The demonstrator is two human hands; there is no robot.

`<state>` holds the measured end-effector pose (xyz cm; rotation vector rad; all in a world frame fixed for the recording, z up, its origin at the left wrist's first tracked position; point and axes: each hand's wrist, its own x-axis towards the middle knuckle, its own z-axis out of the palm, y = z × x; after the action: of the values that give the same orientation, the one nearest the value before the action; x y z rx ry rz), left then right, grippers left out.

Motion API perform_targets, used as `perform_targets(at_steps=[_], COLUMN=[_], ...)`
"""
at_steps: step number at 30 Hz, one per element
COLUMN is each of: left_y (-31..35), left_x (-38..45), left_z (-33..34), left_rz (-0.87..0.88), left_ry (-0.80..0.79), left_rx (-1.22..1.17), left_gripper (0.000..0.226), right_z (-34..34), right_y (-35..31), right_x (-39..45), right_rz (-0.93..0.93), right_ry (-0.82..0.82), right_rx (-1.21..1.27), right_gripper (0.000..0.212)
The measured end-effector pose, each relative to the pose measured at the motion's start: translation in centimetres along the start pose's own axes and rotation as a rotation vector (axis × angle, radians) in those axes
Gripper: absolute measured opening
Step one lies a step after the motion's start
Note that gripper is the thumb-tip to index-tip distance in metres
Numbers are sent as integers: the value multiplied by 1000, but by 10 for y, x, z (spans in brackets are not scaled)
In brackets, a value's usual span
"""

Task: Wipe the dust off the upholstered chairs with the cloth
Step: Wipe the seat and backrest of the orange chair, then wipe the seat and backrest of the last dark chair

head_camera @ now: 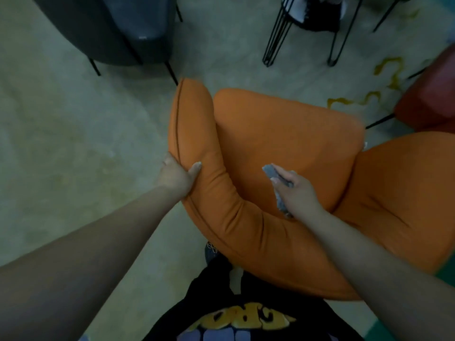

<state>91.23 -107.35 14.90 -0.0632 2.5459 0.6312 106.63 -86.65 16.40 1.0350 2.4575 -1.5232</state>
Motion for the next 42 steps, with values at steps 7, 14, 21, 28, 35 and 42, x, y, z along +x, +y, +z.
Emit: perform_targets(at_steps=[7, 14, 21, 28, 35, 42], left_y=[-28, -64, -104, -153, -210, -215], left_x=[-53, -98, -97, -52, 8, 65], left_z=[-22, -39, -71, -139, -212, -246], left_rz=[276, 391, 467, 568, 617, 615], left_ry=[-75, 65, 69, 44, 46, 11], left_rx=[345, 488, 582, 634, 693, 680], left_gripper=[76, 70, 66, 66, 69, 69], right_z=[-8, 8, 59, 138, 237, 254], right_y=[-13, -48, -91, -169, -224, -258], right_x=[-38, -54, -75, -62, -30, 3], right_rz=[-35, -178, -180, -159, -191, -146], right_ry=[54, 58, 28, 107, 80, 85], right_rx=[34, 35, 49, 55, 25, 11], right_gripper=[37, 36, 35, 35, 38, 38])
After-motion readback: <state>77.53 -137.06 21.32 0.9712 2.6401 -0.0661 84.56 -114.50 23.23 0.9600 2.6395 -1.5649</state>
